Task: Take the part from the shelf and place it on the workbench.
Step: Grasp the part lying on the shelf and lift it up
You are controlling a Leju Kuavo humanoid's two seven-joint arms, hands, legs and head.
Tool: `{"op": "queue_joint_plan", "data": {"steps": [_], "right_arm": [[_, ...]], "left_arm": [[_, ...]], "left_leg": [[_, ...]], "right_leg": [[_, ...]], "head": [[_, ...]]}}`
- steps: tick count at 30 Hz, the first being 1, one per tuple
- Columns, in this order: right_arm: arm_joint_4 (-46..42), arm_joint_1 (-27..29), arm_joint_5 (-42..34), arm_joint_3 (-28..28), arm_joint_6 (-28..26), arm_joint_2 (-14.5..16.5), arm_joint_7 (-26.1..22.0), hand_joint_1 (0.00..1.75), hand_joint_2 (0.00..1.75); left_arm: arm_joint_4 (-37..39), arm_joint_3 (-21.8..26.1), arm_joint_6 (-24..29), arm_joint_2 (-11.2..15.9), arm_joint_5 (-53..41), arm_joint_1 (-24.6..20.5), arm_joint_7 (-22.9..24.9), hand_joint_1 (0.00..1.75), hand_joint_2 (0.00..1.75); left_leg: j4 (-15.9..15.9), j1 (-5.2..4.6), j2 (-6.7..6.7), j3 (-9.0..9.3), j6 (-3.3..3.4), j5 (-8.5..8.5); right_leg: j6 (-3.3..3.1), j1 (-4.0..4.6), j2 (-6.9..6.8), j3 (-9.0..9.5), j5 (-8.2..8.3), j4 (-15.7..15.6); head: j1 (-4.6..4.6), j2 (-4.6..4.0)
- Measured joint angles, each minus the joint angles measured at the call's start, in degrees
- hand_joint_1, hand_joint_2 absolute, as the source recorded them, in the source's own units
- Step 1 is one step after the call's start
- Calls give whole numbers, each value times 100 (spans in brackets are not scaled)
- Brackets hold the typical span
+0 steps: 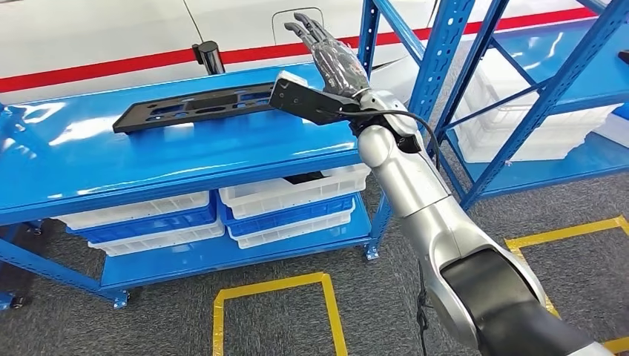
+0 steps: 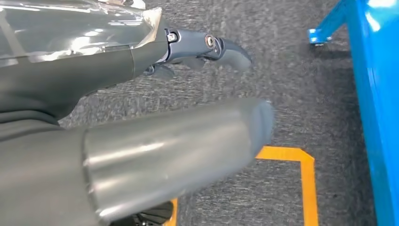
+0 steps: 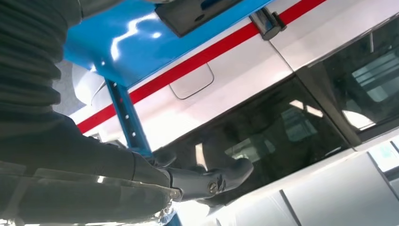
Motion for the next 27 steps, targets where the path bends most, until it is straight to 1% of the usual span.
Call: {"op": "queue_joint_plan", "data": {"steps": [1,2,3,4,5,6,7,8,9,10,11,12,13,15,16,17,18,19,20,21,22,23,24,25,26,27], "right_arm": [[1,-18,0,1,0,11,-2,0,175],[4,-36,0,1,0,21,-3,0,175],[9,-52,0,1,0,25,-3,0,175],[19,-62,-1,2,0,27,-4,0,175],[31,-64,-2,3,0,28,-4,0,175],[42,-63,-4,5,0,28,-4,0,175],[49,-65,-9,7,0,29,-5,0,175],[53,-71,-17,8,0,33,-8,0,175],[55,-80,-29,8,0,37,-11,0,175],[60,-96,-44,9,0,40,-18,0,175],[66,-114,-59,9,0,44,-25,0,175],[75,-130,-73,10,0,44,-33,0,175],[83,-142,-85,11,0,45,-42,0,175],[94,-150,-102,13,-4,44,-57,0,175],[98,-159,-108,14,-8,42,-65,0,175],[104,-170,-111,15,-11,37,-72,0,175],[113,-176,-114,17,-14,31,-78,0,175],[124,-178,-115,19,-15,23,-83,0,175],[136,-169,-116,22,-16,16,-85,0,175],[149,-157,-116,24,-16,8,-87,0,175],[159,-149,-116,25,-17,-1,-87,0,175],[165,-146,-117,26,-18,-6,-89,0,175],[168,-146,-120,27,-19,-11,-90,0,175],[170,-150,-123,28,-19,-14,-92,0,175],[173,-156,-127,32,-20,-10,-94,0,175],[175,-161,-131,35,-22,-7,-97,0,175]], "left_arm": [[0,1,-13,-1,14,-6,-31,0,0],[0,1,-32,-1,27,-16,-60,0,0],[0,1,-51,-2,39,-24,-84,0,0],[0,2,-69,-3,49,-28,-104,0,0],[0,3,-86,-5,56,-28,-121,0,0],[0,7,-100,-7,73,-25,-137,0,0],[0,14,-117,-8,94,-23,-156,0,0],[0,28,-137,-9,123,-23,-177,0,0],[-1,49,-159,-3,151,-24,-199,0,0],[0,69,-182,0,172,-26,-220,0,0],[-1,87,-196,4,198,-33,-241,0,0],[-1,99,-209,7,217,-40,-260,0,0],[-1,106,-221,3,234,-45,-275,0,0],[-2,115,-249,-6,256,-45,-298,0,0],[-2,121,-262,-12,263,-43,-303,0,0],[-2,128,-273,-19,271,-43,-307,0,0],[-2,134,-277,-26,278,-43,-309,0,0],[-1,140,-281,-32,281,-44,-309,0,0],[-1,145,-283,-38,284,-43,-309,0,0],[0,150,-284,-45,284,-40,-309,0,0],[0,158,-285,-51,285,-35,-309,0,0],[0,168,-285,-56,287,-30,-309,0,0],[0,179,-287,-60,290,-25,-309,0,0],[0,187,-290,-62,291,-24,-309,0,0],[0,192,-293,-64,293,-26,-309,0,0],[0,196,-299,-64,298,-29,-309,0,0]], "left_leg": [[154,12,0,-69,-20,-82],[432,19,-3,-213,-39,-204],[818,20,-6,-426,-51,-345],[1229,19,-8,-683,-55,-468],[1542,19,-8,-910,-48,-523],[1667,16,-9,-1052,-27,-469],[1565,9,-10,-1078,7,-304],[1254,-6,-17,-987,57,-54],[853,-32,-33,-836,123,194],[491,-61,-42,-676,190,351],[227,-92,-49,-547,243,424],[95,-119,-53,-471,276,415],[59,-138,-49,-435,288,377],[-33,-138,-52,-344,283,399],[-84,-128,-49,-292,288,415],[-134,-115,-45,-237,298,423],[-155,-112,-42,-205,314,412],[-160,-115,-42,-182,331,394],[-158,-119,-47,-164,338,372],[-157,-122,-55,-143,339,347],[-155,-124,-66,-113,331,318],[-153,-124,-75,-69,318,281],[-152,-124,-81,-19,299,237],[-146,-137,-82,30,272,185],[-141,-146,-81,68,245,141],[-138,-153,-79,90,215,103]], "right_leg": [[-34,-7,16,23,-16,-2],[-70,-6,24,52,-35,-4],[-98,4,29,74,-55,-4],[-124,20,35,89,-73,-4],[-147,37,43,104,-90,-3],[-164,55,53,122,-106,-3],[-176,72,63,148,-122,-3],[-183,87,72,181,-141,-5],[-185,89,80,217,-163,-11],[-174,106,88,247,-187,-18],[-154,110,93,266,-207,-28],[-128,107,96,276,-222,-39],[-97,110,98,283,-229,-53],[-43,115,84,282,-252,-48],[-35,125,70,233,-295,54],[-39,135,55,114,-381,284],[-56,127,40,-73,-497,633],[-67,128,38,-309,-618,1032],[-61,126,38,-528,-697,1369],[-35,125,38,-668,-698,1535],[9,122,35,-686,-596,1462],[61,117,29,-580,-410,1156],[106,112,13,-390,-183,701],[116,117,-1,-186,-3,285],[97,117,-13,-35,108,-12],[55,123,-19,49,143,-157]], "head": [[-4,0],[-7,0],[-7,0],[-9,0],[-9,0],[-8,0],[-9,0],[-8,0],[-8,0],[-5,0],[-4,0],[-3,0],[-3,0],[-1,0],[0,0],[5,0],[8,0],[9,0],[9,0],[8,0],[8,0],[8,0],[9,0],[8,0],[3,0],[-2,0]]}}
